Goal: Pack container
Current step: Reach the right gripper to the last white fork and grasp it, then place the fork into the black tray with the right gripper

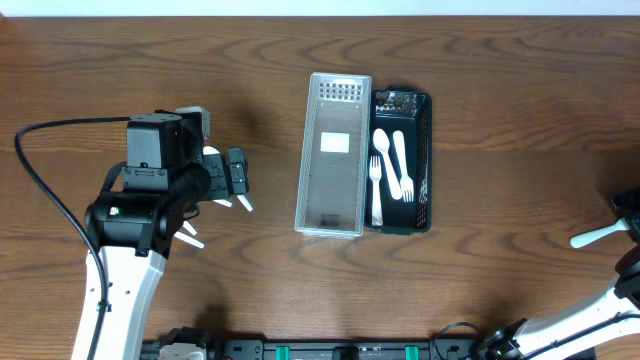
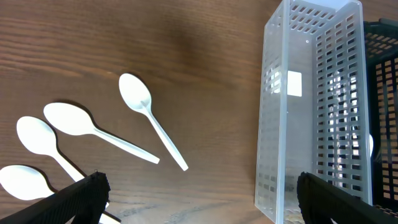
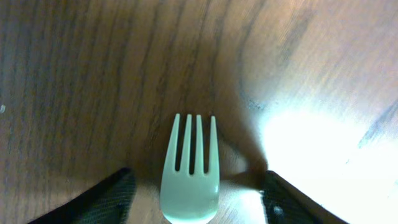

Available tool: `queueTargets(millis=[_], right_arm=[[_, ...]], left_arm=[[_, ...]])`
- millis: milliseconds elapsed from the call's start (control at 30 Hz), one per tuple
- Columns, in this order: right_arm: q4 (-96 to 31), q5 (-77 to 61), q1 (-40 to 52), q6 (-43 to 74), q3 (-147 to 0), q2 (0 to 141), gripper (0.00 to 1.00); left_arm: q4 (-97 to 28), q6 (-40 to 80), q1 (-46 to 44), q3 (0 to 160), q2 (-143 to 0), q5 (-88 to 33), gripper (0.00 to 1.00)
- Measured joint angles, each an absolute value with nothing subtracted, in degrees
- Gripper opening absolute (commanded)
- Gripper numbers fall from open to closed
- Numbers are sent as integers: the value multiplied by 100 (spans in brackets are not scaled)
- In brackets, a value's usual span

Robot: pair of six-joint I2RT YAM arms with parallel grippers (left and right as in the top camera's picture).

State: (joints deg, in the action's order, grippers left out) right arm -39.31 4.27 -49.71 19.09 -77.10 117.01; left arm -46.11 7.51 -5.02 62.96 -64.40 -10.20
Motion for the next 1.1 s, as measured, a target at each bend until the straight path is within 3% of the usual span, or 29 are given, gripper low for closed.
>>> queueTargets(millis=[133, 333, 567, 833, 967, 1100], right_arm=[[-3931, 436, -4971, 1905, -7710, 11701, 45], [-3935, 440, -4971, 1914, -7710, 11701, 33], [-3935, 436, -4971, 1907, -7710, 11701, 26], [-3935, 429, -4971, 1907, -7710, 11701, 26], [-3962, 386, -4971, 1907, -7712, 11701, 17], [-4154, 344, -4945, 1907, -7719, 11675, 19]], left_arm=[[-4611, 751, -502, 6296, -6440, -1020, 98], [-4611, 751, -502, 6296, -6440, -1020, 98], [-4613, 751, -502, 6296, -6440, -1020, 98], [-4613, 751, -502, 6296, -6440, -1020, 98], [-4613, 751, -502, 6296, -6440, -1020, 98], [-4613, 751, -502, 6296, -6440, -1020, 98]])
